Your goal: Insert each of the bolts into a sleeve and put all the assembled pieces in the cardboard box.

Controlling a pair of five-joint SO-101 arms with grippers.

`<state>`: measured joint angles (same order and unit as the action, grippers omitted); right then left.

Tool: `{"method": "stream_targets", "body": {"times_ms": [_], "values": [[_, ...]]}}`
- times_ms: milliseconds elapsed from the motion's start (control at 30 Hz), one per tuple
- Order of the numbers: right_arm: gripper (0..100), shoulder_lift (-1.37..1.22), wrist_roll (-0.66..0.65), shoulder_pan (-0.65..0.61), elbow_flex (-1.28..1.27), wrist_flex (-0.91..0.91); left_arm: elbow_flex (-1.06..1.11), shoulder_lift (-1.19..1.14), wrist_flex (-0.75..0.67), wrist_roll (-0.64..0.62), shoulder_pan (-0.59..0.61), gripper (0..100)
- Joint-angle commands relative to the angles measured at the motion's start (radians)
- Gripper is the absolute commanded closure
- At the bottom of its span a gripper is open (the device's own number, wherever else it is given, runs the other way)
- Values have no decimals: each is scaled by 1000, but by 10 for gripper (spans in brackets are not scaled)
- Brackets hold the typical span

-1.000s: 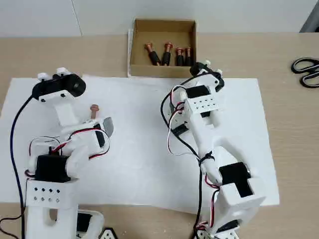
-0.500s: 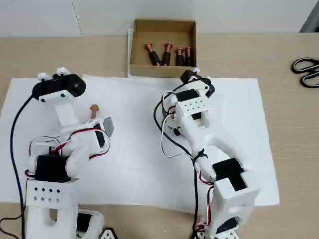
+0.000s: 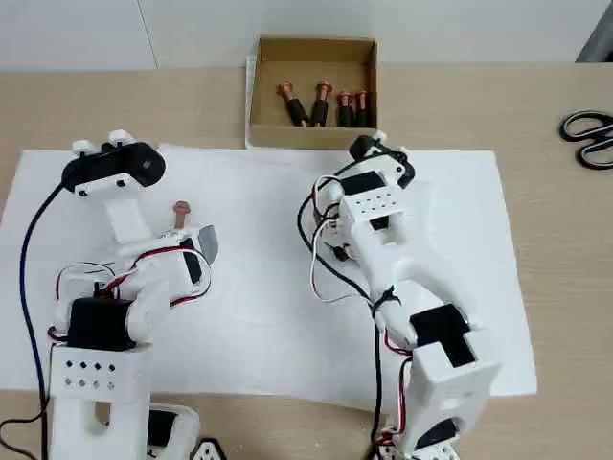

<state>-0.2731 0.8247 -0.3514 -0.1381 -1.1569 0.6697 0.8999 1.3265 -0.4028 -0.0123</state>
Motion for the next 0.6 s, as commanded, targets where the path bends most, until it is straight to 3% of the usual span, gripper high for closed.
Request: {"method": "stream_targets", "body": {"times_ms": [0, 367, 567], "values": [[962, 4, -3, 15, 11, 7, -2, 17, -17, 6, -5, 826], [994, 5, -8, 24, 11, -5, -2, 17, -17, 6, -5, 826], [995, 125, -146, 24, 71, -202, -2, 17, -17, 6, 0, 826]]}}
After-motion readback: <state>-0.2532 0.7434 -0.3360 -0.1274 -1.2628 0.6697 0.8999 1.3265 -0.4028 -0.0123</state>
